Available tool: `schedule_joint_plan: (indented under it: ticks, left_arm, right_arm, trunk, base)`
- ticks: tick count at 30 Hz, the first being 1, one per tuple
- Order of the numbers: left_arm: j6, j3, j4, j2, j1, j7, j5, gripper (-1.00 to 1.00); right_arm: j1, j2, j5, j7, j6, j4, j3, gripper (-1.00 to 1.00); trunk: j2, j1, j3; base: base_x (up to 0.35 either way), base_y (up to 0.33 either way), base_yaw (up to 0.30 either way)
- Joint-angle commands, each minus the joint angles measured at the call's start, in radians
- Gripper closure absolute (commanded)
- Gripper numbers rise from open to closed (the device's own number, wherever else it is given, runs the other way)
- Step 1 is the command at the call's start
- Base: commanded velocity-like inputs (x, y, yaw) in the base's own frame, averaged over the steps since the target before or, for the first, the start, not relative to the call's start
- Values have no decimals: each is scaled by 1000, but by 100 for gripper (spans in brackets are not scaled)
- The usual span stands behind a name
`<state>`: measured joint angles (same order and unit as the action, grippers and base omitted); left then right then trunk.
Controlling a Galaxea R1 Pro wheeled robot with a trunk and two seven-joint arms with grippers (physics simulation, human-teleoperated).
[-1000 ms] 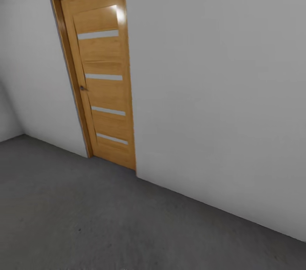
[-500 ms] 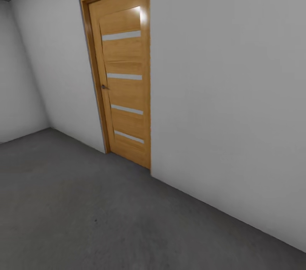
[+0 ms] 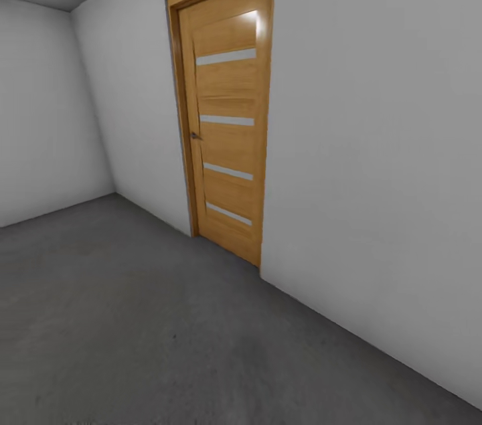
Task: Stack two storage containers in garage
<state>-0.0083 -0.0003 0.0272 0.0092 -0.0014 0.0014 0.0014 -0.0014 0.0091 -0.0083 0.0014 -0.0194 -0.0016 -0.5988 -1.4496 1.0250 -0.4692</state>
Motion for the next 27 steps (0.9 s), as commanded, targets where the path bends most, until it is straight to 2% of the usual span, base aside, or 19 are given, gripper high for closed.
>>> schedule_joint_plan:
  ticks: [1, 27]
  left_arm:
    - [-1, 0, 0, 0, 0, 0, 0, -100]
    - [-1, 0, 1, 0, 0, 0, 0, -100]
  right_arm:
    - [0, 0, -1, 0, -2, 0, -2, -100]
    - [0, 0, -1, 0, -2, 0, -2, -100]
  trunk:
    - [0, 0, -1]
    - [0, 0, -1]
  base:
    - [0, 0, 271]
    - [0, 0, 271]
